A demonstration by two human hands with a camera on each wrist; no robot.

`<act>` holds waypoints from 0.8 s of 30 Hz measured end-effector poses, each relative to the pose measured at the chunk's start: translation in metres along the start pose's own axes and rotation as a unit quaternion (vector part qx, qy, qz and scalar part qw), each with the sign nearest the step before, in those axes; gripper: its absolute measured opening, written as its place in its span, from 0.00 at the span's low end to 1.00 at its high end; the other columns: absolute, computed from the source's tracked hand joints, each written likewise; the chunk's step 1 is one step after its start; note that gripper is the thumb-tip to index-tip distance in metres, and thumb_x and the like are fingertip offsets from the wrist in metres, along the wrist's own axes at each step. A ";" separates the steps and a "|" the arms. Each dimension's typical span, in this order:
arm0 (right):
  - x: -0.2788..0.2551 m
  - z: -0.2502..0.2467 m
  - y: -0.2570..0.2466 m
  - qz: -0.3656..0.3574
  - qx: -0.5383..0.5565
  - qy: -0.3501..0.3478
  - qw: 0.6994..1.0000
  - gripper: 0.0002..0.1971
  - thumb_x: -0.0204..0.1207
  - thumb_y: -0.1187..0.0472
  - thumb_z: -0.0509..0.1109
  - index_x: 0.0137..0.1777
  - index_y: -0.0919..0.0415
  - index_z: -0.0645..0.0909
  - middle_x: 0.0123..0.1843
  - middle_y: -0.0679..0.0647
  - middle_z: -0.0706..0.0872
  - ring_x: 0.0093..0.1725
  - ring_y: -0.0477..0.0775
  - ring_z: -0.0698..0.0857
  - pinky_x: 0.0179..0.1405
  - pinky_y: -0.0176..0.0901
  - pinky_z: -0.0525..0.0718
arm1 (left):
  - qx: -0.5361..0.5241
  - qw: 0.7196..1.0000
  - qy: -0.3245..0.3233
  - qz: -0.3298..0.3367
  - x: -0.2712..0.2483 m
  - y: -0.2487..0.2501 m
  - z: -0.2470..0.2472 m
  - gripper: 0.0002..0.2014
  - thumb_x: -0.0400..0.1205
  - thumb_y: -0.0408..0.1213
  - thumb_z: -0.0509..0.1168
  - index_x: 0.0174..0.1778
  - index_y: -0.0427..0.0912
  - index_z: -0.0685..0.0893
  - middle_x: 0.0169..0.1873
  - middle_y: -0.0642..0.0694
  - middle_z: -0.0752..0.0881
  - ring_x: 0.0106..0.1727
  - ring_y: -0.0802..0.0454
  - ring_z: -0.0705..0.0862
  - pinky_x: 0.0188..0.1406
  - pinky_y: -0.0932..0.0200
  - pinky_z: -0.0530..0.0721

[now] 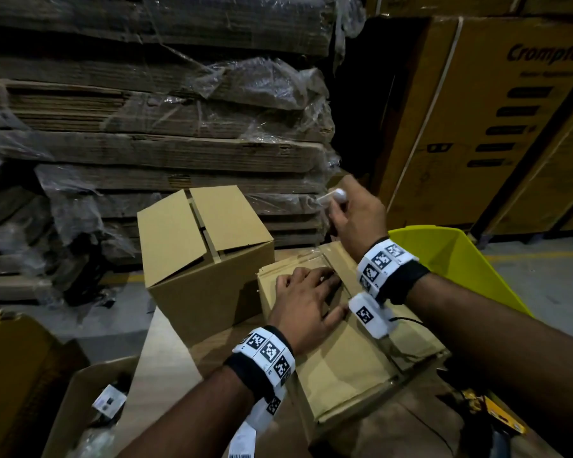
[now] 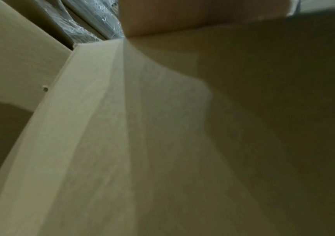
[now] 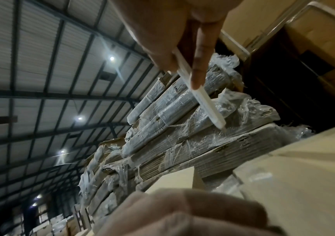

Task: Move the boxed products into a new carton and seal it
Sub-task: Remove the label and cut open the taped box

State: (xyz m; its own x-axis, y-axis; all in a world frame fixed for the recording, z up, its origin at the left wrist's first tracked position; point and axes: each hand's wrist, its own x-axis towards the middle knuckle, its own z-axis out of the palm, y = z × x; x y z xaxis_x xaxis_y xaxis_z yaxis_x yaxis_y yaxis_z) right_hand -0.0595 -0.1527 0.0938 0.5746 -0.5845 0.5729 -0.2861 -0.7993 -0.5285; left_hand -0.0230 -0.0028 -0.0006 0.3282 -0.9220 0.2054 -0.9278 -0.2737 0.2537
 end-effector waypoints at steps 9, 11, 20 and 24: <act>-0.014 -0.026 0.024 -0.014 -0.041 -0.020 0.999 0.06 0.77 0.58 0.69 0.50 0.57 0.76 0.38 0.52 0.81 0.38 0.55 0.81 0.32 0.44 0.73 | 0.052 0.998 -0.010 0.022 0.014 -0.006 -0.007 0.26 0.83 0.67 0.49 0.72 0.59 0.72 0.75 0.53 0.72 0.69 0.49 0.68 0.63 0.43 0.67; -0.021 -0.035 0.032 0.011 0.048 -0.001 0.999 0.05 0.77 0.59 0.69 0.49 0.56 0.76 0.38 0.50 0.84 0.37 0.53 0.85 0.34 0.50 0.83 | 0.046 0.999 -0.008 0.021 0.016 -0.006 -0.006 0.25 0.82 0.67 0.50 0.71 0.59 0.72 0.74 0.52 0.71 0.69 0.49 0.67 0.65 0.43 0.67; -0.058 -0.038 0.052 0.115 0.210 -0.061 0.969 0.06 0.73 0.63 0.76 0.41 0.53 0.81 0.43 0.51 0.90 0.36 0.54 0.90 0.42 0.63 0.88 | 0.026 0.999 0.022 0.010 0.017 -0.005 -0.007 0.22 0.82 0.67 0.51 0.64 0.60 0.75 0.73 0.54 0.69 0.69 0.51 0.68 0.65 0.44 0.68; -0.070 -0.027 0.067 0.122 0.144 -0.097 0.977 0.11 0.73 0.63 0.76 0.52 0.48 0.84 0.52 0.46 0.89 0.49 0.47 0.88 0.55 0.54 0.86 | 0.028 0.999 0.021 -0.007 0.016 -0.007 -0.006 0.23 0.82 0.67 0.49 0.63 0.59 0.76 0.73 0.52 0.69 0.70 0.51 0.66 0.66 0.45 0.66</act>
State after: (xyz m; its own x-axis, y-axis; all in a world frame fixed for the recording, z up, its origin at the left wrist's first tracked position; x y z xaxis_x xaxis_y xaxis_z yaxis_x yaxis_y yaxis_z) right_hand -0.1396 -0.1692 0.0360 0.6583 -0.6932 0.2935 -0.2216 -0.5511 -0.8045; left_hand -0.0099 -0.0144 0.0070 0.3473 -0.9060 0.2420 -0.9311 -0.3025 0.2037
